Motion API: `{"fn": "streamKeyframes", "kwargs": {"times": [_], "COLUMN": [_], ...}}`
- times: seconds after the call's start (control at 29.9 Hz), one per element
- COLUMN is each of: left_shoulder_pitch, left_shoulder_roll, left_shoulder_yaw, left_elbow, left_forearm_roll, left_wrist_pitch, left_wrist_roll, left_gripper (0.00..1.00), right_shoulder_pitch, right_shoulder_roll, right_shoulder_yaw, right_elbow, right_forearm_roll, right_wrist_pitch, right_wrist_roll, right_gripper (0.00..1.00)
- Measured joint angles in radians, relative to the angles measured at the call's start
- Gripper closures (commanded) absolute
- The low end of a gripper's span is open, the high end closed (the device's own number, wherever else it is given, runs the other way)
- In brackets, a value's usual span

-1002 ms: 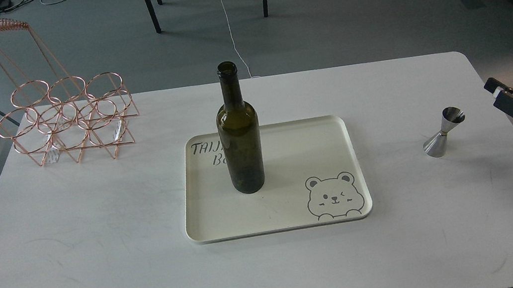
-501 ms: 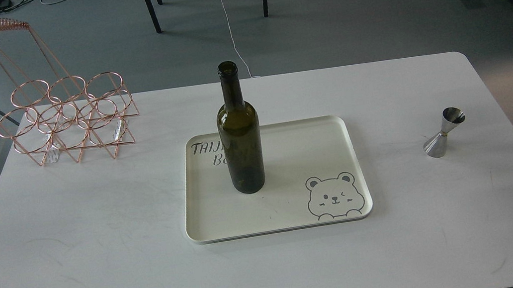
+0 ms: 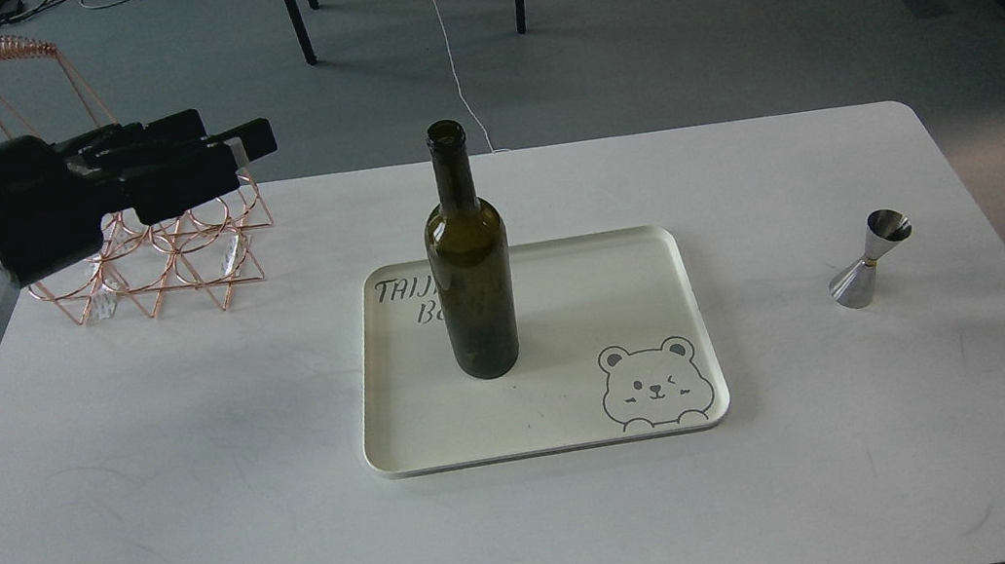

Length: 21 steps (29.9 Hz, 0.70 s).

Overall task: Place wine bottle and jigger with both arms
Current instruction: 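Reach the left gripper toward the neck of the green wine bottle, then close the left gripper around the wine bottle's neck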

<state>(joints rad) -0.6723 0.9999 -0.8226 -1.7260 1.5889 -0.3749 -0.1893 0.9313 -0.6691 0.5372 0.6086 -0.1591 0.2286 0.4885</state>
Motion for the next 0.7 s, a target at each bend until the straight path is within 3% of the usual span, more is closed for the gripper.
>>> {"fn": "streamKeyframes", "kwargs": {"times": [0.33,0.7], "left_shoulder_pitch": [0.000,0.000], "left_shoulder_roll": [-0.226,-0.346], "left_shoulder_yaw": [0.076,0.084], "left_elbow": [-0.004,0.008], "left_forearm_roll": [0.399,0.443], "left_wrist_pitch": [0.013,0.058], "left_wrist_roll": [0.004,0.011], "left_gripper": [0.08,0.10], "right_shoulder_pitch": [0.004,0.007], "right_shoulder_roll": [0.009,0.002], "right_shoulder_yaw": [0.054,0.055], "right_elbow": [-0.006,0.000], "right_forearm_roll": [0.015,0.015], "right_wrist_pitch": [0.010,0.010], "right_wrist_roll": [0.000,-0.002], "right_gripper": [0.03,0.03]}}
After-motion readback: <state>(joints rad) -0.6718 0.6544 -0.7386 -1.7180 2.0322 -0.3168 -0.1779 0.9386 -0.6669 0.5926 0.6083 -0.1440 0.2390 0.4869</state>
